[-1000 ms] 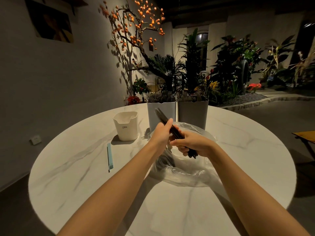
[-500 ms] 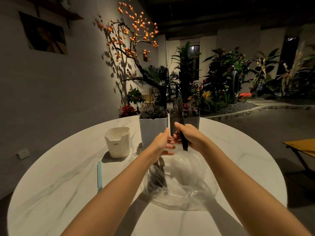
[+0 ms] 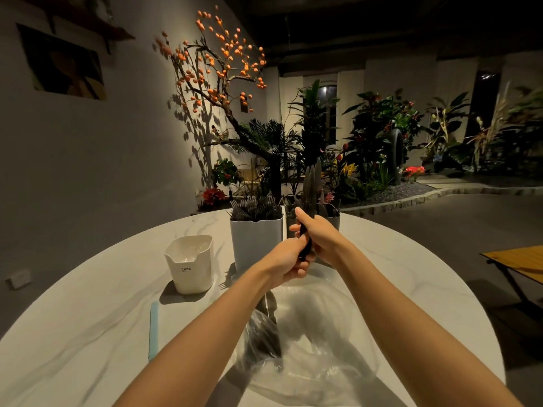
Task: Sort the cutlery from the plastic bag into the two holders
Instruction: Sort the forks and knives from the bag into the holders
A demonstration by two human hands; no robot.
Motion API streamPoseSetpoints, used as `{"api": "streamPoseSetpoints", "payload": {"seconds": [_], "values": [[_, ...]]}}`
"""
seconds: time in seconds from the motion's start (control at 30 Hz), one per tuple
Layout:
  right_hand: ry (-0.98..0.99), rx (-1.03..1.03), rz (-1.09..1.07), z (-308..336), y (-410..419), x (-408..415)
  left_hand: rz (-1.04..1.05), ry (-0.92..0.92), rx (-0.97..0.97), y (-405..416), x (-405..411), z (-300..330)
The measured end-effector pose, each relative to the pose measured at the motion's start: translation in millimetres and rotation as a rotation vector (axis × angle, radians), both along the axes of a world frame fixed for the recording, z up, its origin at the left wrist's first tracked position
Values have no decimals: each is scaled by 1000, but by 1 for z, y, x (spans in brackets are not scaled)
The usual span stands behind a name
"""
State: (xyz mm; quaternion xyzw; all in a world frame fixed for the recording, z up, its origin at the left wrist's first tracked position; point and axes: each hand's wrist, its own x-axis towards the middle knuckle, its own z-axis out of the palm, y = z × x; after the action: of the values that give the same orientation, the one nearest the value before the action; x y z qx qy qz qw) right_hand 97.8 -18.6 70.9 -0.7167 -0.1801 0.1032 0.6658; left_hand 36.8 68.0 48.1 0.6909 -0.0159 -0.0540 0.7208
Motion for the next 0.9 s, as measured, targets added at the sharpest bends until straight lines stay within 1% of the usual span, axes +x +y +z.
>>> {"api": "streamPoseSetpoints", "payload": {"seconds": [0.07,0.17,0.23,0.3,0.37,0.47,0.57,0.63,0.7,0.8,0.9], "values": [[34,11,26,2,1,4,-4,-29,-17,1,7,3],[27,3,55,4,0,12,-35,-44,-34,6,12,7],[1,12,52,5,-4,21,-42,-64,73,11,16,8],[-31,8,17,8,-9,29,-30,-84,242,18,20,9],[-70,-11,-9,11,-14,36,-18,-101,370,23,25,10],[-81,14,-42,10,-17,41,52,-121,480,26,33,10],[-43,92,-97,10,-18,45,131,-145,505,23,42,11],[-20,126,-167,13,-19,49,153,-166,520,21,47,14],[-11,204,-262,16,-18,53,187,-187,504,19,50,17],[-56,348,-384,21,-19,60,269,-276,407,15,53,19],[-122,354,-386,21,-18,71,395,-357,413,13,59,18]]}}
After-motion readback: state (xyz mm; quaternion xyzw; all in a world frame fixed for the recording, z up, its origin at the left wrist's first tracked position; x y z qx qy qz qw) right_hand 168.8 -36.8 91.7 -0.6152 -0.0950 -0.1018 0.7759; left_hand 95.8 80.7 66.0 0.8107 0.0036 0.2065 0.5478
